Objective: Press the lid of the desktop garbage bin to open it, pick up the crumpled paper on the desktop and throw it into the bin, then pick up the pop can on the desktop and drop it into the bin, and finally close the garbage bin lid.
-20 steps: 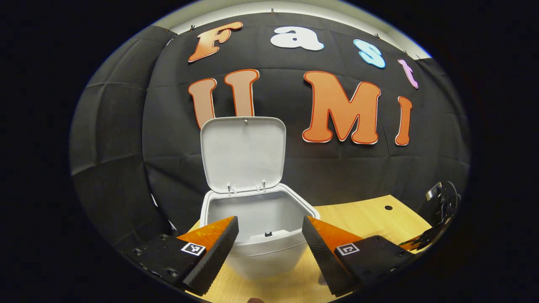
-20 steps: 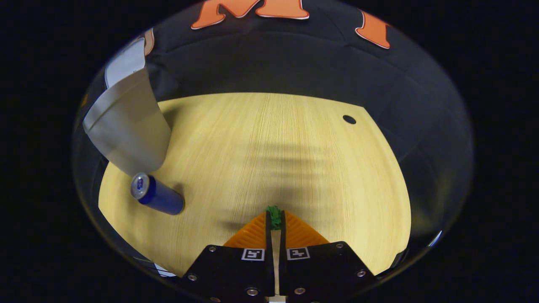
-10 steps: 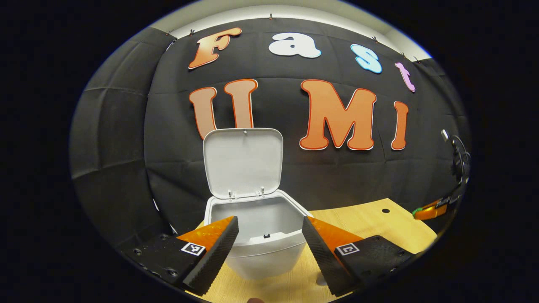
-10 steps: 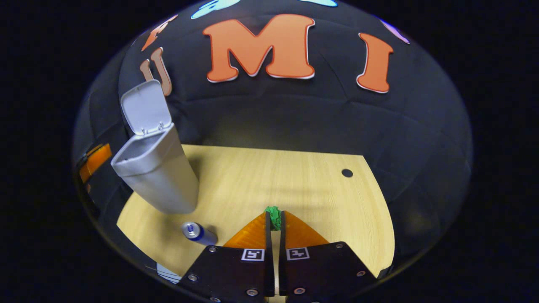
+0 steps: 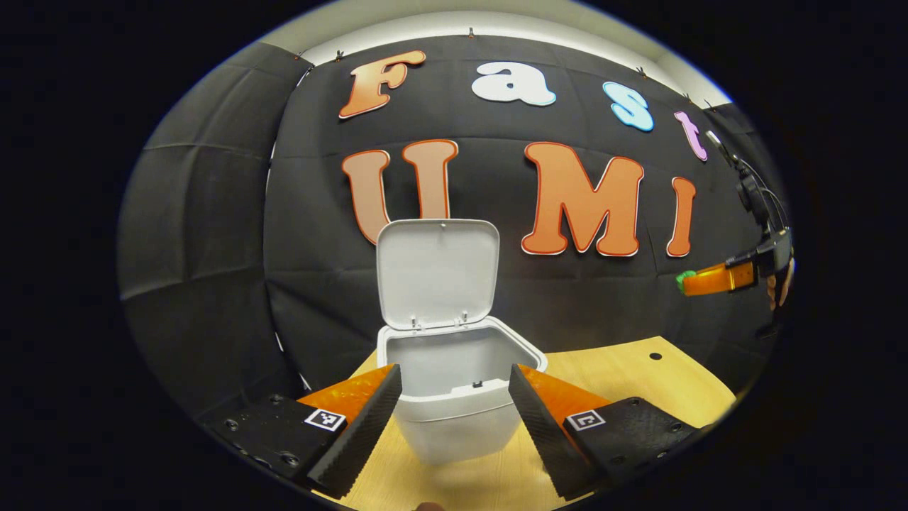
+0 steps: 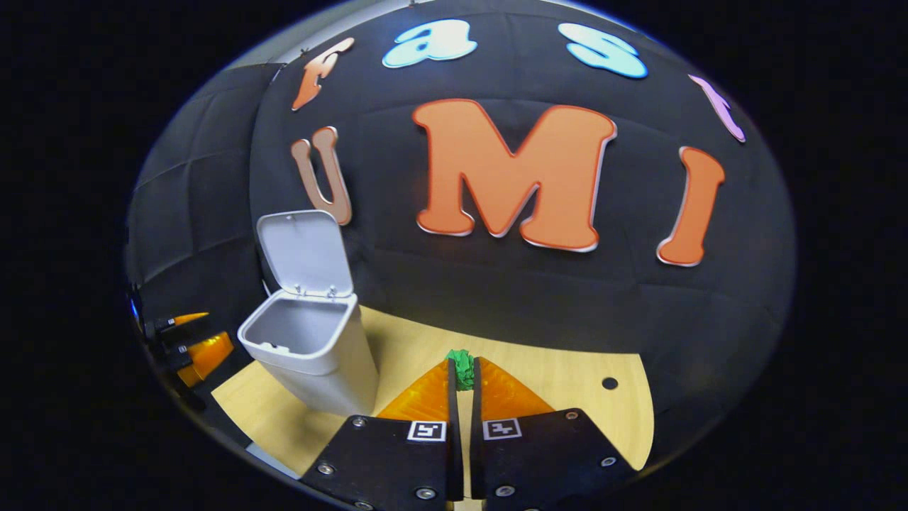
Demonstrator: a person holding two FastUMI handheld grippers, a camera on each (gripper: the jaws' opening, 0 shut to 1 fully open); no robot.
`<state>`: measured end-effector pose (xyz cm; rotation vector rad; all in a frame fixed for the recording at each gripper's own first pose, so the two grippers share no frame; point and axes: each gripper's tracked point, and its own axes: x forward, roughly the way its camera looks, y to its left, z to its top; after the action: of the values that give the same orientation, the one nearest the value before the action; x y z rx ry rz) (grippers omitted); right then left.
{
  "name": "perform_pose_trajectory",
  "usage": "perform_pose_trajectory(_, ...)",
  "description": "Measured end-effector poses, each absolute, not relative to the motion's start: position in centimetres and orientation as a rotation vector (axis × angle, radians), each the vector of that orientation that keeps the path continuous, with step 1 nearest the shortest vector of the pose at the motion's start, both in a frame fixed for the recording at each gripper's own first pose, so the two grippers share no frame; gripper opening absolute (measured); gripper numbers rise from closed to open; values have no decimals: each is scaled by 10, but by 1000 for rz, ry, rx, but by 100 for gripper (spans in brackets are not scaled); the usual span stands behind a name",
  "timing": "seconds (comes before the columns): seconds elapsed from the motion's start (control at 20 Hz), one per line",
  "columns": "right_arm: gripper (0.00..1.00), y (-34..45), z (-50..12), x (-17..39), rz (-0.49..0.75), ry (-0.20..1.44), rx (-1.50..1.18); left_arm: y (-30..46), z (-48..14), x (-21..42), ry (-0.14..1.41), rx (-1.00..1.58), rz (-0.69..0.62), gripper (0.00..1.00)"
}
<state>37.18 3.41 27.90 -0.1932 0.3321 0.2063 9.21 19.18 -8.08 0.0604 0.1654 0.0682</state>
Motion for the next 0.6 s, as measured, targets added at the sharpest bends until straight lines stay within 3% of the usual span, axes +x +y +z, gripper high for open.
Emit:
perform_pose_trajectory(0.25,4,133,294,387,391,293,-204,223,-75,70,154,34,128,96)
perform_pose_trajectory(0.6,4,241,259,421,515,340,-242,261,-75,49,160,55,190,96)
